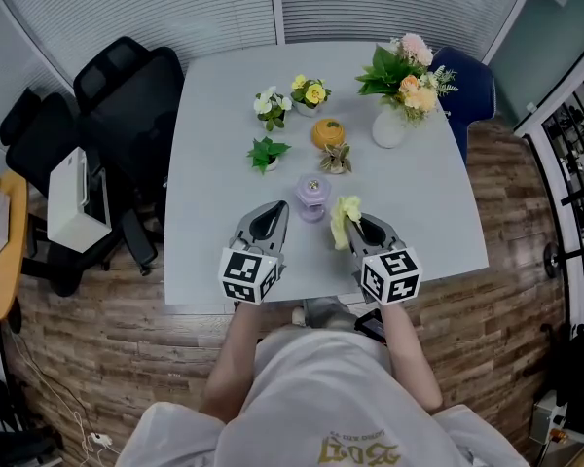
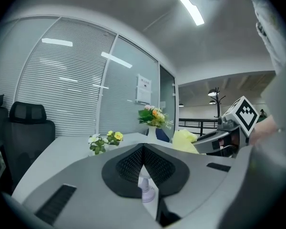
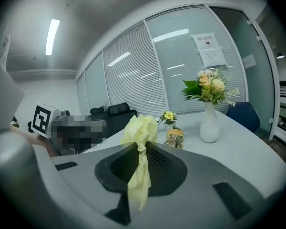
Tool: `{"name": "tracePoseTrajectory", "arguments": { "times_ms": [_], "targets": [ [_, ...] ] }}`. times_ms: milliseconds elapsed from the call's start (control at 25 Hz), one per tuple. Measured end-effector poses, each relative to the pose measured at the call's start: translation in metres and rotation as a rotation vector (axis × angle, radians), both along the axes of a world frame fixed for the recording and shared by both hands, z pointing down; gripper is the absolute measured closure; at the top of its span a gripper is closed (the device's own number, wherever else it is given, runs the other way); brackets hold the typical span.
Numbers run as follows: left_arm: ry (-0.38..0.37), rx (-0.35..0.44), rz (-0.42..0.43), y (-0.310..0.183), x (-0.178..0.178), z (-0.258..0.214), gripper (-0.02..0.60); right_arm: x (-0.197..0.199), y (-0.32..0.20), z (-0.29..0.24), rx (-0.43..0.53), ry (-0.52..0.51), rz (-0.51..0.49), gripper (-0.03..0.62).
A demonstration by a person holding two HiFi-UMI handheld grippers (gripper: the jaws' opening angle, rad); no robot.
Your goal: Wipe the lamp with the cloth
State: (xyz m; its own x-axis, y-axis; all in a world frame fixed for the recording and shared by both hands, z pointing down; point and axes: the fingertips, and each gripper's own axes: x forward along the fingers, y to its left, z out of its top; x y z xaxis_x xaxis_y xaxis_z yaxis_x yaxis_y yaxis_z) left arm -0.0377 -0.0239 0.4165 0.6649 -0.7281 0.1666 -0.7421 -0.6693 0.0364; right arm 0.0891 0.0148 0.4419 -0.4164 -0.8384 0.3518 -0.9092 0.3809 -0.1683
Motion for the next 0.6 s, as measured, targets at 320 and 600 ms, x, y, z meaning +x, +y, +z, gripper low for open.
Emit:
{"name": "tracePoseTrajectory", "arguments": {
  "times_ms": [320,600],
  "targets": [
    [0.0,-0.005,-0.007,0.0017,-0.0015,0.0006,0.578,-0.0008,0.0015,0.0009,-0.003,0.019,-0.005,0.548],
    [-0.005,-0.003,-0.004,0.0037,0.0002,0.0024,0.578,-0.0011,0.0033,0.0036,-0.008,0.016,-0.012,0.548]
  ]
}}
